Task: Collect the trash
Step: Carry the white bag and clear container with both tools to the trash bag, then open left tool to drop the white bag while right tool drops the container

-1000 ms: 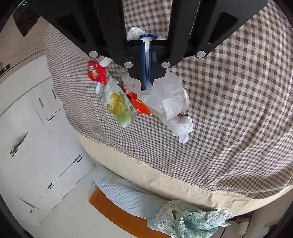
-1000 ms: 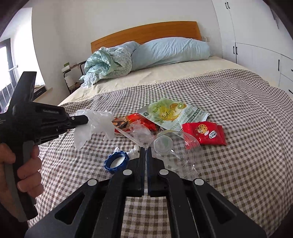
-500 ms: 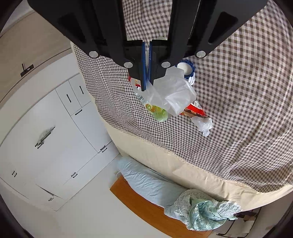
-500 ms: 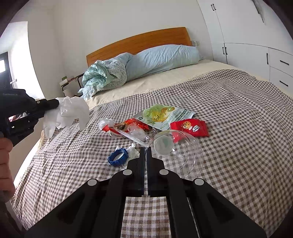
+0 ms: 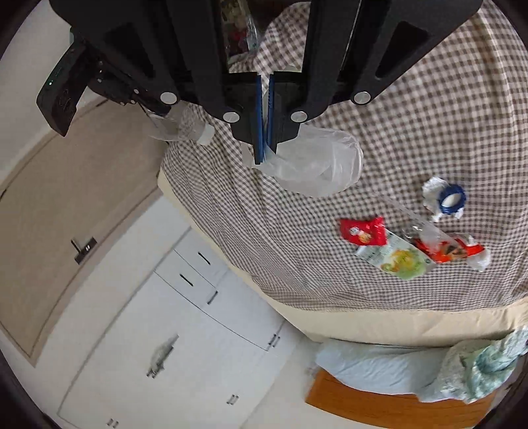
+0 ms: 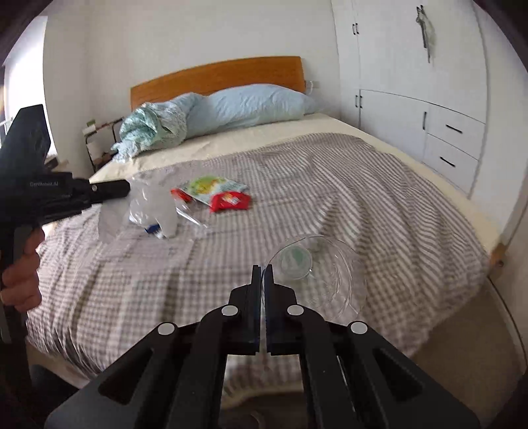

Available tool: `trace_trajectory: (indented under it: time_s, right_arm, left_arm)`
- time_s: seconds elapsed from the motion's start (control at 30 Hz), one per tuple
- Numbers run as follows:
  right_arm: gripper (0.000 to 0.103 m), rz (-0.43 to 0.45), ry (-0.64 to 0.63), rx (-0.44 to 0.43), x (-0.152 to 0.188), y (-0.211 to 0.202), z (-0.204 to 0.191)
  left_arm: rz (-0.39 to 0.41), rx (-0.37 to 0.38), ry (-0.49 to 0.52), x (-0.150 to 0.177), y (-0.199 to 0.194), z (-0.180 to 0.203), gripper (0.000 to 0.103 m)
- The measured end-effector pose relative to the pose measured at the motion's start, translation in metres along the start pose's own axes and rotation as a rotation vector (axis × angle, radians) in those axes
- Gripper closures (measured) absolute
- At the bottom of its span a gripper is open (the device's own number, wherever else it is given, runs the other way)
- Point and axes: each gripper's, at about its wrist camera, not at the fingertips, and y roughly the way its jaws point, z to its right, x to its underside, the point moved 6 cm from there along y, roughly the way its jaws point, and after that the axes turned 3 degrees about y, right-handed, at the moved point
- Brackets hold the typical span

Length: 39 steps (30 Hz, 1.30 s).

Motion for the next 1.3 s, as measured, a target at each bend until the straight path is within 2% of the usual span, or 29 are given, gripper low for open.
trace_trajectory:
  time_s: [0.1, 0.2, 0.33, 0.47, 0.5, 0.53, 0.57, 0.6, 0.63, 0.73, 1.0, 1.17, 1.3]
  right_arm:
    - [0.101, -0.108, -0.045, 0.108, 0.053, -0.026, 0.045]
    - [0.101, -0.235, -0.013, 0.155, 0.116, -0.031, 0.080]
    - [0.101, -0.435, 0.101, 0.139, 0.215, -0.008, 0.111]
    - [0.098, -0.611, 0.177, 0.112, 0.307, 0.043, 0.129]
    - [0.088, -0.662, 0.218, 0.066, 0.329, 0.059, 0.129]
    - [0.055, -0.701, 0.237, 0.030, 0.347, 0.075, 0.128]
    - [0.041, -0.729, 0.224, 0.064, 0.362, 0.087, 0.129]
    - [0.041, -0.737, 0.224, 0.095, 0.369, 0.095, 0.131]
    - [0.041, -0.731, 0.251, 0.083, 0.371, 0.098, 0.132]
    - [0.041, -0.646, 0.376, 0.055, 0.358, 0.085, 0.147]
    - [0.041, -0.403, 0.479, 0.221, 0.307, -0.002, 0.215]
    - [0.041, -0.354, 0.512, 0.285, 0.306, -0.041, 0.239]
    - [0.041, -0.341, 0.522, 0.299, 0.310, -0.051, 0.253]
  left_arm:
    - [-0.080, 0.026, 0.073, 0.029, 0.029, 0.042, 0.103]
    - [-0.174, 0.047, 0.149, 0.065, 0.057, 0.077, 0.103]
    - [-0.296, 0.058, 0.220, 0.113, 0.091, 0.107, 0.103]
    - [-0.414, 0.056, 0.261, 0.158, 0.117, 0.124, 0.103]
    - [-0.431, 0.053, 0.262, 0.164, 0.122, 0.126, 0.103]
    - [-0.453, 0.055, 0.264, 0.171, 0.128, 0.130, 0.103]
    - [-0.469, 0.055, 0.265, 0.176, 0.133, 0.134, 0.103]
    - [-0.480, 0.052, 0.259, 0.181, 0.137, 0.137, 0.103]
    - [-0.494, 0.052, 0.255, 0.185, 0.142, 0.140, 0.103]
    - [-0.547, 0.057, 0.232, 0.197, 0.158, 0.149, 0.103]
    - [-0.752, 0.096, 0.199, 0.253, 0.215, 0.181, 0.103]
    - [-0.903, 0.074, 0.154, 0.295, 0.253, 0.186, 0.103]
    - [-0.949, 0.034, 0.196, 0.311, 0.274, 0.192, 0.103]
